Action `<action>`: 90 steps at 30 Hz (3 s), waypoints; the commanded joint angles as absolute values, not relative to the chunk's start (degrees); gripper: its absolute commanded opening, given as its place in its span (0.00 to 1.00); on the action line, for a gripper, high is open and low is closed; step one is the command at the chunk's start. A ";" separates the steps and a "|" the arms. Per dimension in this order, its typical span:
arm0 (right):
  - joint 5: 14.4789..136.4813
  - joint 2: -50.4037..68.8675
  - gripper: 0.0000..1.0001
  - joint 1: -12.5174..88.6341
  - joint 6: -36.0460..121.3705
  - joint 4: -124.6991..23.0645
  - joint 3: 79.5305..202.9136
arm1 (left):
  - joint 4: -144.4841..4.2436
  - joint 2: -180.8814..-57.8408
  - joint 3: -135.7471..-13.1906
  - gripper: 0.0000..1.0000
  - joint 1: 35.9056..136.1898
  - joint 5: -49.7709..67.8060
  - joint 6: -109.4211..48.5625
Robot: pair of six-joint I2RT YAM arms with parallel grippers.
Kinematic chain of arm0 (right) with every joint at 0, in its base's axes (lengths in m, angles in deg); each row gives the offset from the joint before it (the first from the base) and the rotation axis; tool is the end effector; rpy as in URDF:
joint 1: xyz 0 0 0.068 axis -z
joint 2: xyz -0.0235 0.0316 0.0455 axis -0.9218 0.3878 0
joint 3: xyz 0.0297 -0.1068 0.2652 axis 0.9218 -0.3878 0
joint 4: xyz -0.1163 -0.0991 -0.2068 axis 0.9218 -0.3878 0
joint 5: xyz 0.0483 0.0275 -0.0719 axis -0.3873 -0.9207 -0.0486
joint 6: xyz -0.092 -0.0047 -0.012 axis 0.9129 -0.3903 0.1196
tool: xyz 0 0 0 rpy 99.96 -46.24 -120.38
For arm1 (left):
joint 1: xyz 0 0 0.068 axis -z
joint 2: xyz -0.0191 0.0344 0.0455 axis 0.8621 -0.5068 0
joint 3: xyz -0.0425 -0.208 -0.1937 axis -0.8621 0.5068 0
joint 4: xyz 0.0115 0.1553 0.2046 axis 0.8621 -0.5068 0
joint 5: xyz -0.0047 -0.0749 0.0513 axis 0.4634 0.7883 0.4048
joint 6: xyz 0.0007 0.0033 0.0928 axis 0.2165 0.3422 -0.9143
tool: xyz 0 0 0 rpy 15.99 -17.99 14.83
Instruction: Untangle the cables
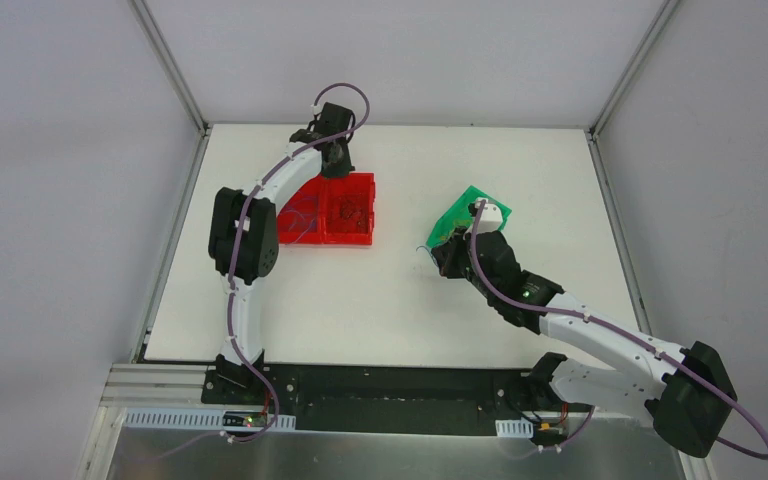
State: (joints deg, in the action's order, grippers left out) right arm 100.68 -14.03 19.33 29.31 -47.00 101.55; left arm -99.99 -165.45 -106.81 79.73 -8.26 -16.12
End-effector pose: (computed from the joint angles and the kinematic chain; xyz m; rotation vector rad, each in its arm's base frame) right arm 0.1948 0.1776 0.2668 -0.2503 1.8976 0.5207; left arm 0.4966 -0.1686 0.2284 -0.1941 2.3415 -0.2126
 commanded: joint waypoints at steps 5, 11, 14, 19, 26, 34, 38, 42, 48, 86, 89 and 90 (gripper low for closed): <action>100.53 -15.25 0.00 19.61 28.65 -44.84 101.36 | -99.44 -157.84 -105.14 0.00 79.90 -9.26 -18.92; 100.52 -15.25 0.00 19.56 28.69 -44.82 101.36 | -84.10 -148.76 -91.39 0.00 79.98 -10.61 -21.37; 100.49 -15.16 0.00 19.70 28.70 -44.82 101.34 | -78.60 -145.94 -86.18 0.00 79.94 -10.31 -21.76; 100.43 -14.99 0.00 19.71 28.65 -44.79 101.40 | -69.71 -141.19 -79.17 0.00 80.23 -10.39 -22.38; 100.36 -15.12 0.00 19.72 28.65 -44.86 101.29 | -62.93 -136.06 -73.28 0.00 81.14 -12.29 -23.75; 100.39 -15.54 0.00 19.67 28.68 -44.86 101.22 | -54.62 -131.19 -66.31 0.00 85.62 -17.03 -29.13; 100.10 -15.51 0.00 19.72 28.59 -44.84 101.22 | -54.48 -128.76 -63.93 0.00 89.19 -23.38 -29.61; 100.15 -15.79 0.00 19.72 28.46 -44.86 101.11 | -52.02 -126.28 -59.86 0.00 91.30 -26.56 -28.50; 100.20 -17.14 0.00 19.78 28.41 -44.83 100.61 | -42.85 -125.00 -50.84 0.00 93.14 -33.04 -30.25; 99.39 -18.50 0.00 20.42 27.51 -44.62 99.87 | 14.27 -157.02 -51.85 0.00 101.24 -52.39 -55.51; 99.29 -19.26 0.00 20.53 27.45 -44.60 99.69 | 13.35 -156.65 -50.47 0.00 102.00 -52.46 -55.11; 99.26 -19.47 0.00 20.59 27.42 -44.60 99.61 | 12.61 -156.75 -50.50 0.00 102.64 -53.23 -56.37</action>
